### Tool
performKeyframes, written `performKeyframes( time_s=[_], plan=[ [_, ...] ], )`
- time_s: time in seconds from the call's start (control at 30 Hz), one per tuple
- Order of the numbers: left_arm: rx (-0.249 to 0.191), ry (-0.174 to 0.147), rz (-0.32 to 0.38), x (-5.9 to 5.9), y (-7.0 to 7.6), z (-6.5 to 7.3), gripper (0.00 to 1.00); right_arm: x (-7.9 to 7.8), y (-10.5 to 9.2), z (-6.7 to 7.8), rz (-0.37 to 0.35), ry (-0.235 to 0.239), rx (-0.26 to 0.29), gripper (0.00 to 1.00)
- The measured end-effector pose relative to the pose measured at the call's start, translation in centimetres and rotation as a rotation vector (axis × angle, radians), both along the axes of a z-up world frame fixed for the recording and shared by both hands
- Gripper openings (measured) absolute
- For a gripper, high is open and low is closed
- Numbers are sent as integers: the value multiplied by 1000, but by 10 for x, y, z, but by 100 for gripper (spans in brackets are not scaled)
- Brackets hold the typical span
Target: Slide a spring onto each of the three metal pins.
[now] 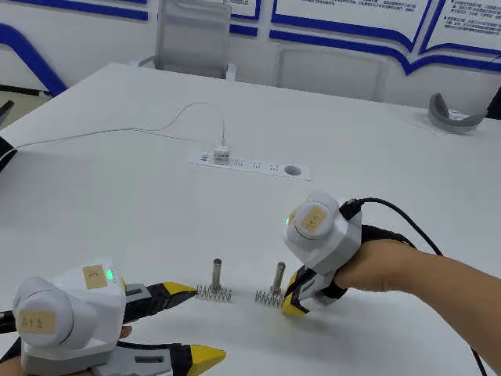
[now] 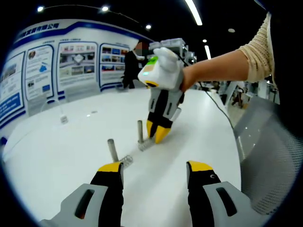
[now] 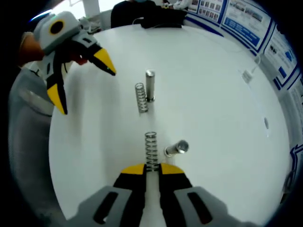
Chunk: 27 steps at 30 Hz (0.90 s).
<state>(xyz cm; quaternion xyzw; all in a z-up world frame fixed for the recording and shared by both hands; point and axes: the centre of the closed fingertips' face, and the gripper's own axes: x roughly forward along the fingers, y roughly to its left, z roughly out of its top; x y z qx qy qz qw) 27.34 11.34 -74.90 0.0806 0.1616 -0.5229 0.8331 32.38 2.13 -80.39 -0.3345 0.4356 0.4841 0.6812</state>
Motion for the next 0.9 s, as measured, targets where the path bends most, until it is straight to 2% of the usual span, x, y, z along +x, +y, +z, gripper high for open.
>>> performKeyframes(
  time_s=[0.5, 0.77, 0.9],
  plan=[
    [7, -26, -59, -2, -21, 6, 53, -32, 5, 33, 93, -20, 15, 11],
    [28, -45, -112, -7, -35, 5, 51, -50, 17, 50, 139, -21, 51, 11],
    [30, -57, -131, -10, -39, 7, 47, -56, 22, 54, 159, -18, 61, 11]
  ],
)
